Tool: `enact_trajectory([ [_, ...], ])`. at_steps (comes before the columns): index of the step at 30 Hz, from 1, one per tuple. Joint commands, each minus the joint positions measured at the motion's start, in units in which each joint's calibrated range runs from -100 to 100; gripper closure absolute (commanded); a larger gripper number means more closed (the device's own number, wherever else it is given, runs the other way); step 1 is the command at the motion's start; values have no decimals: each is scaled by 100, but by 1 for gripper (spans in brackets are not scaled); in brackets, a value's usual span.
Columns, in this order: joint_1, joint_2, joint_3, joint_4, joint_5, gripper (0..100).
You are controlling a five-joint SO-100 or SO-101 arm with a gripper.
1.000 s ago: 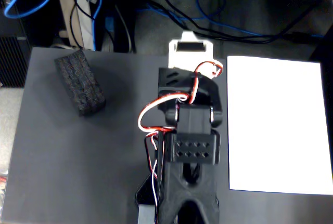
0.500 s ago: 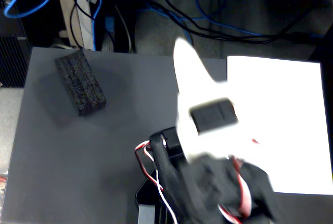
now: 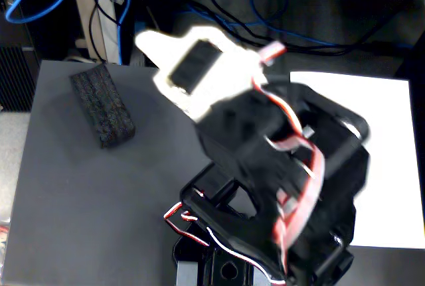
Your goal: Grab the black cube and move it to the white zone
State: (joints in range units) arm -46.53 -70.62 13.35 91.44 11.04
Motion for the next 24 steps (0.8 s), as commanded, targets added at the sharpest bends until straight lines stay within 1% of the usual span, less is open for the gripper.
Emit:
enact_trajectory([
  [1,-27,1312,-292,-36,771,98],
  [3,-34,2169,-301,-53,1175,98],
  [6,-34,2807,-301,-53,1924,98],
  [9,-34,2925,-310,15,2610,98],
  [14,-27,2933,-265,93,3469,98],
  [16,24,2942,-256,427,3888,98],
  [17,39,2984,-210,427,3998,98],
  [18,39,3194,-219,427,4040,95],
  [20,47,3983,-301,358,4040,82],
  [21,47,4387,-392,358,4014,77],
  [23,76,4891,-1063,436,3993,72],
  [24,275,5033,-1443,504,3930,70],
])
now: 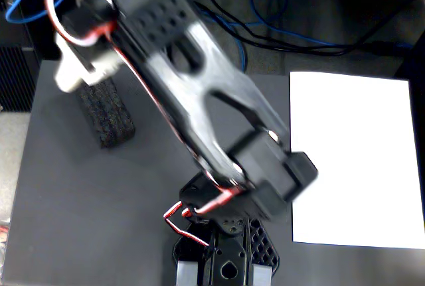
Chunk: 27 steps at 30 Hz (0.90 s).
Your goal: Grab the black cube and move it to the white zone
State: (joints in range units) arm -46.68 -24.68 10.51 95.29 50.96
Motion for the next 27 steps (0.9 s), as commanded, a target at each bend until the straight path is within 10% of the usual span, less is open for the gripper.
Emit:
enact_trajectory([
  [1,495,490,-1514,316,-41,68],
  [27,665,582,-480,265,672,65],
])
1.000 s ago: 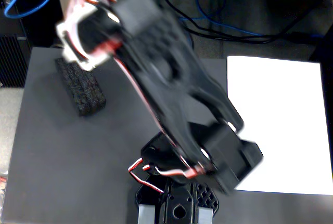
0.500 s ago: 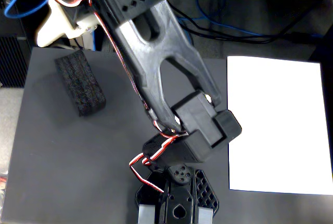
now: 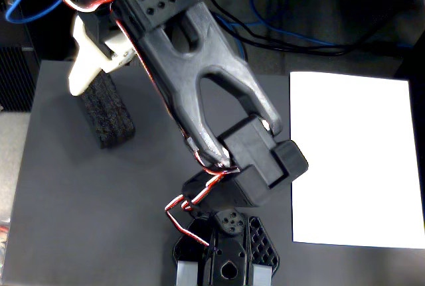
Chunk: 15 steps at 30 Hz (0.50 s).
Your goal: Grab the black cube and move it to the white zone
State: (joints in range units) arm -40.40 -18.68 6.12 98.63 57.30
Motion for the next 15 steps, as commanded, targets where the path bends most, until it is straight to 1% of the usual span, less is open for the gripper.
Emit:
enact_trajectory([
  [1,37,-17,-41,-198,37,65],
  [4,0,184,113,-223,32,65],
  [7,30,1293,-87,-403,16,65],
  [9,0,1722,-331,-446,32,65],
  [12,-66,1822,-350,-446,42,65],
  [15,-530,1831,-277,-455,0,65],
])
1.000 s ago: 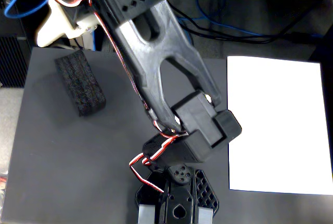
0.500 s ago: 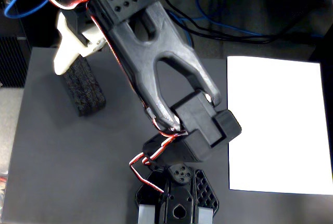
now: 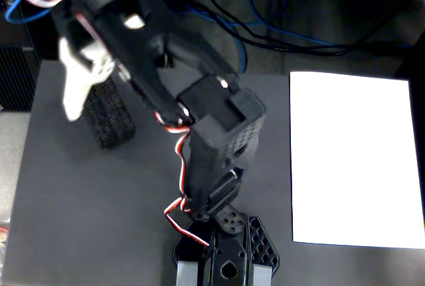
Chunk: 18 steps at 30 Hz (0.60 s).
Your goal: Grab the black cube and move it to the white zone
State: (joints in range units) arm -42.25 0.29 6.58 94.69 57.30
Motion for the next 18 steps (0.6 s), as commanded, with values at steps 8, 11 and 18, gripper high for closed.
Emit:
enact_trajectory([
  [8,-330,168,-332,-644,-5,65],
  [11,-330,823,-413,-936,-120,65],
  [18,38,412,-332,-893,-83,65],
])
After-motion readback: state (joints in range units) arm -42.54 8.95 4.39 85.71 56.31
